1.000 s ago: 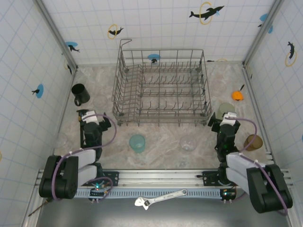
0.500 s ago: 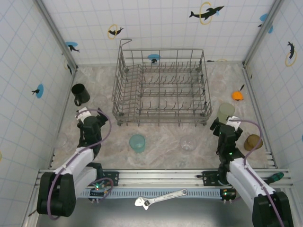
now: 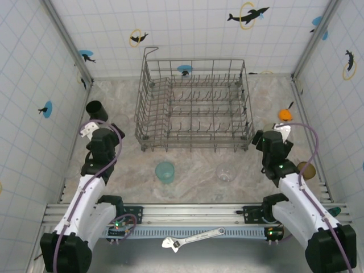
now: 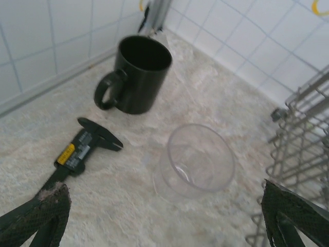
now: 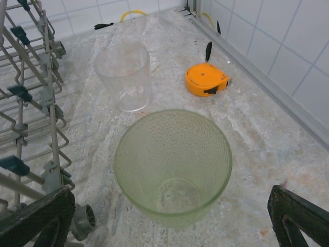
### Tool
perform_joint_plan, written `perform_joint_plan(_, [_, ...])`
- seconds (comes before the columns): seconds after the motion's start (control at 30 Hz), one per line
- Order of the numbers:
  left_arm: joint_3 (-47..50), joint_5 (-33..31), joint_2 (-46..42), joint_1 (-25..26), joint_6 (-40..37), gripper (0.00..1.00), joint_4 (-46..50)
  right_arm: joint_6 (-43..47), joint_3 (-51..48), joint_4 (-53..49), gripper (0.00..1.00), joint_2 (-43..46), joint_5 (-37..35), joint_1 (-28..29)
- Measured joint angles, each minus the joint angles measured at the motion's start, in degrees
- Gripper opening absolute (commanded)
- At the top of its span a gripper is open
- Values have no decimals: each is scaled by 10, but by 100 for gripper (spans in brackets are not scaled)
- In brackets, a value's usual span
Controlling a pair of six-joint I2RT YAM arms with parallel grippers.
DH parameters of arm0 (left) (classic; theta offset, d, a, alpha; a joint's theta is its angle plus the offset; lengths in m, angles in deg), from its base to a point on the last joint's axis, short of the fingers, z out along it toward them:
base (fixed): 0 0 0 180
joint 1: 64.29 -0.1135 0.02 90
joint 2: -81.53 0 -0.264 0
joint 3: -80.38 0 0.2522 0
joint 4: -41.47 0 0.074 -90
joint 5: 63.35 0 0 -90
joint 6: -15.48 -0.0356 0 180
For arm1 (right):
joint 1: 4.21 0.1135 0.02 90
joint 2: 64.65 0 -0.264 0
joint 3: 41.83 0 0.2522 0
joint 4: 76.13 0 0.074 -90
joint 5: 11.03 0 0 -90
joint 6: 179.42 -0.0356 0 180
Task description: Load the cups into the dish rack
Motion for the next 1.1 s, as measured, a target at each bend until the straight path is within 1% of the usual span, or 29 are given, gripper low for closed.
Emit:
perform_joint_plan(0.23, [-67,91,0,0,-7,98,117,24,111,-60,100,-61,-5,0])
perform_joint_plan(0.43, [-82,177,-1,0,-22,98,181,39,206,-82,100,-120,16,0])
perform_joint_plan(0.57, [-93,221,-2,0,-37,98,225,43,229,-88,100,-144,35,0])
perform_joint_plan(0.7, [-106,271,-2,0,-52,98,256,47,277,-108,100,-192,56,2])
perform_joint_plan(0.9, [-111,327,17,2,-80,98,306,53,324,-118,100,-235,75,18])
perform_joint_plan(1.03, [-118,359,18,21,-82,98,323,58,326,-125,100,-252,84,27])
perform_joint_plan(1.1, [-128,361,18,43,-82,98,330,59,327,-129,100,-262,87,30])
